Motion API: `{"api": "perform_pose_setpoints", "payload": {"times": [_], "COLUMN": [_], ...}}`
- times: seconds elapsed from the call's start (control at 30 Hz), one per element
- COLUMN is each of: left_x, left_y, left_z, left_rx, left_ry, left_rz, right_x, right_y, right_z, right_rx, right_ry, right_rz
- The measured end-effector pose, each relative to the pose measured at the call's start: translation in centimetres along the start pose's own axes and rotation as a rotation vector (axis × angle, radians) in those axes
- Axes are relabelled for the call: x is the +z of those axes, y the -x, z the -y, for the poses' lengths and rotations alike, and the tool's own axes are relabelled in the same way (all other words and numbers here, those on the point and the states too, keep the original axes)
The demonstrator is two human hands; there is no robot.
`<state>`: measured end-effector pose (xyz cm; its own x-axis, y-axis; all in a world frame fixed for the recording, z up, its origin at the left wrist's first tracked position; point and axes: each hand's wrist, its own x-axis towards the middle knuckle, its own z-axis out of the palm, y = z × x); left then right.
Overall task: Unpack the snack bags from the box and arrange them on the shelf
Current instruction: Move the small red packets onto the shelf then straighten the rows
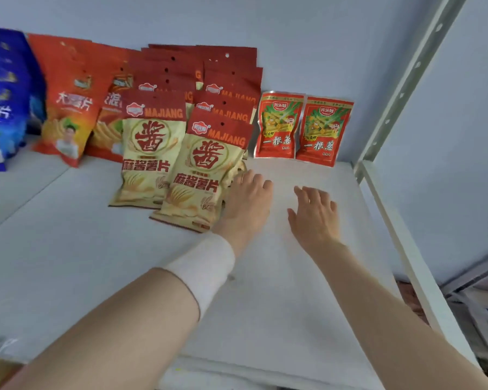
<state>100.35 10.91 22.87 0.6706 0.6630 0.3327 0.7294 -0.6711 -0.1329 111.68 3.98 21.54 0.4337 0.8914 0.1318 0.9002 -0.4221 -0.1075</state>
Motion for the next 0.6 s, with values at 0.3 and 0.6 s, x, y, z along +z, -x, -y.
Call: {"api": "perform_pose_setpoints", "payload": {"times": [0.3, 0.6], "left_x": [-6.0, -10.4], "left_y": [17.7, 40.4], "left_z": [10.5, 28.6], "left_rx": [-0.208, -0.574], "left_ry": [-0.153, -0.27], "left_rz": [0.144, 0.267], "right_x": [-1.0, 1.2], "right_y": [11.0, 21.4], "right_z": [14.2, 39.8], "right_rx": [-0.342, -0.779], "right_ry": [0.035, -0.01], "right_rz": [0.035, 0.053]}}
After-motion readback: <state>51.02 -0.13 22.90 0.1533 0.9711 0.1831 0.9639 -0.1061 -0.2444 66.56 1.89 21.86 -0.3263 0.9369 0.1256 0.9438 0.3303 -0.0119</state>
